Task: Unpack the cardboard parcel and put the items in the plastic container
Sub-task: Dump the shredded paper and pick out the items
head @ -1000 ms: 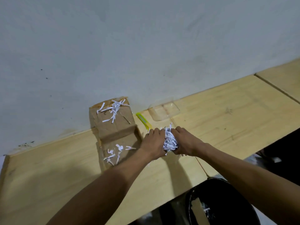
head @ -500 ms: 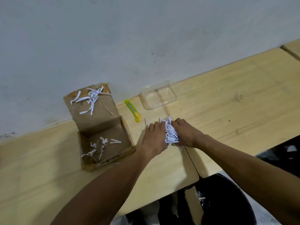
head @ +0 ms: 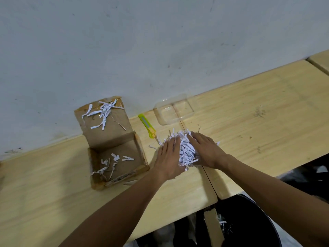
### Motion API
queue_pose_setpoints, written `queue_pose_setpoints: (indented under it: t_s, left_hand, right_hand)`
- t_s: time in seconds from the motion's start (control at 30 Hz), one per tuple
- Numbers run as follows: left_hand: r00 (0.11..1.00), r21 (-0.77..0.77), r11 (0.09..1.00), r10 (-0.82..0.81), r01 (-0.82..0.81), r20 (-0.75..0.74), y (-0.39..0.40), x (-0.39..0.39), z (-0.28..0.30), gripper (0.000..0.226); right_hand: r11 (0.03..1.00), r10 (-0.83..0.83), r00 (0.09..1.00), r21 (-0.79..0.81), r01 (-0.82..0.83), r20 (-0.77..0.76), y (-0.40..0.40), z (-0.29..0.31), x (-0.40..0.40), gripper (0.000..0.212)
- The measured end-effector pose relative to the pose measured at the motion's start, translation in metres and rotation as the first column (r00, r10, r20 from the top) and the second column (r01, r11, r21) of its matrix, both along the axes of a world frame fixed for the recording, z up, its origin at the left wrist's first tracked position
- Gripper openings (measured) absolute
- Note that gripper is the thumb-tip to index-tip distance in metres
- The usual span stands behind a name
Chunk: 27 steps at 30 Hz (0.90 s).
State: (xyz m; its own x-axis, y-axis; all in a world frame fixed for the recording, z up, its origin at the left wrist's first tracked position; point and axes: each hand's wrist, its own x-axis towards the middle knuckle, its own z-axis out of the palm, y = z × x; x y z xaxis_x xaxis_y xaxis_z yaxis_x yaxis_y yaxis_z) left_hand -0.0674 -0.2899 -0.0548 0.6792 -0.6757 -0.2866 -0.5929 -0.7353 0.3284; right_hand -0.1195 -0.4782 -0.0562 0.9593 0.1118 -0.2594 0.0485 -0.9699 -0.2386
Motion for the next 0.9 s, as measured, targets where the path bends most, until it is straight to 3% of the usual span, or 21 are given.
queue_pose_setpoints:
  t_s: [0.17, 0.27, 0.37, 0.47, 0.63, 0.73, 0.9]
  left_hand:
    - [1.0, -0.047, 0.999, -0.004, 0.004, 0.0, 0.019, -0.011, -0.007, 0.106]
    - [1.0, -0.032, 0.999, 0.007, -0.008, -0.017, 0.026, -0.018, -0.01, 0.094]
    - [0.999, -0.032, 0.999, 0.022, -0.023, -0.034, 0.026, -0.022, -0.011, 0.087]
    - [0.997, -0.026, 0.999, 0.039, -0.041, -0.063, 0.023, -0.019, -0.011, 0.083]
    - [0.998, -0.01, 0.999, 0.036, -0.037, -0.042, 0.018, -0.011, -0.007, 0.08]
    - [0.997, 0.013, 0.999, 0.043, -0.042, -0.066, 0.016, -0.008, -0.005, 0.083]
    - [0.978, -0.069, 0.992, 0.088, -0.102, -0.19, 0.016, -0.012, -0.011, 0.085]
  right_hand:
    - [0.991, -0.13, 0.985, 0.027, 0.128, 0.109, 0.004, 0.007, -0.029, 0.1]
    - [0.975, -0.222, 0.952, 0.07, 0.212, 0.212, 0.009, 0.008, -0.044, 0.069]
    - [0.951, -0.254, 0.955, 0.22, 0.218, 0.15, 0.011, 0.006, -0.051, 0.04]
    - [0.947, -0.227, 0.96, 0.266, 0.179, 0.162, 0.009, 0.002, -0.051, 0.02]
    - [0.952, -0.184, 0.962, 0.279, 0.124, 0.201, 0.012, 0.003, -0.041, 0.043]
    - [0.977, -0.138, 0.962, 0.192, 0.093, 0.237, 0.017, 0.008, -0.037, 0.047]
    - [0.99, -0.115, 0.987, 0.092, 0.105, 0.108, 0.02, -0.005, -0.039, 0.062]
